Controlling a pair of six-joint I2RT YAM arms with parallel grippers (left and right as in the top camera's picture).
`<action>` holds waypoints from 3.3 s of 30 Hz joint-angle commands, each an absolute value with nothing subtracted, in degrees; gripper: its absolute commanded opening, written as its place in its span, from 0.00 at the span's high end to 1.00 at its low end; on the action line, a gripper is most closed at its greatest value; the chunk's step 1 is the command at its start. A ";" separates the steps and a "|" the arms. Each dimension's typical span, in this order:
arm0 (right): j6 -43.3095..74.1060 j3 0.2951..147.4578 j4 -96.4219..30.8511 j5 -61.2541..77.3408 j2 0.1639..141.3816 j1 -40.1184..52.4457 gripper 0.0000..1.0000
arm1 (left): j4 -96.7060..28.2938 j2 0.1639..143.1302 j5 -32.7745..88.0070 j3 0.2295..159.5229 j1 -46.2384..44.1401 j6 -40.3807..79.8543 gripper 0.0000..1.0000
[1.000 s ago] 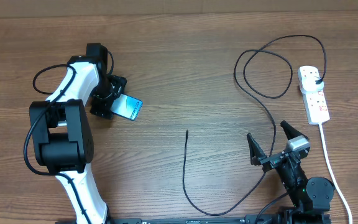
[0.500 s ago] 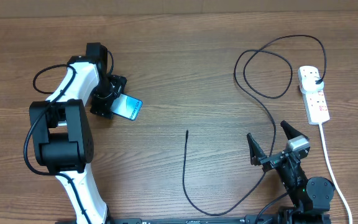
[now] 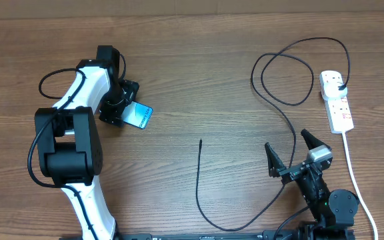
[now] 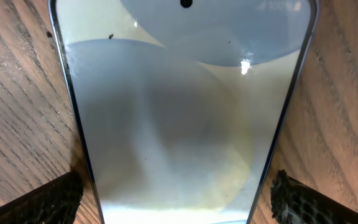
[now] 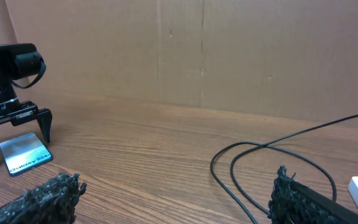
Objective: Plug charger to phone and switch on socket
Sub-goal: 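Close the left gripper on the phone's bottom end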
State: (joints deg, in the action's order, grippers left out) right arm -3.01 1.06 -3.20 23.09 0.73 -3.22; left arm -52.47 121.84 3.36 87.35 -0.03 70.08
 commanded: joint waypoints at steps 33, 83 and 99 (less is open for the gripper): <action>-3.01 0.45 -3.14 22.52 0.16 -2.74 0.00 | -55.20 122.78 -0.23 86.32 -0.58 70.94 0.00; -3.01 0.45 -3.14 22.52 0.16 -2.74 0.00 | -56.29 126.76 2.55 86.37 -0.58 70.70 0.13; -3.01 0.45 -3.14 22.52 0.16 -2.74 0.00 | -56.27 126.76 2.57 86.37 -0.58 70.70 0.25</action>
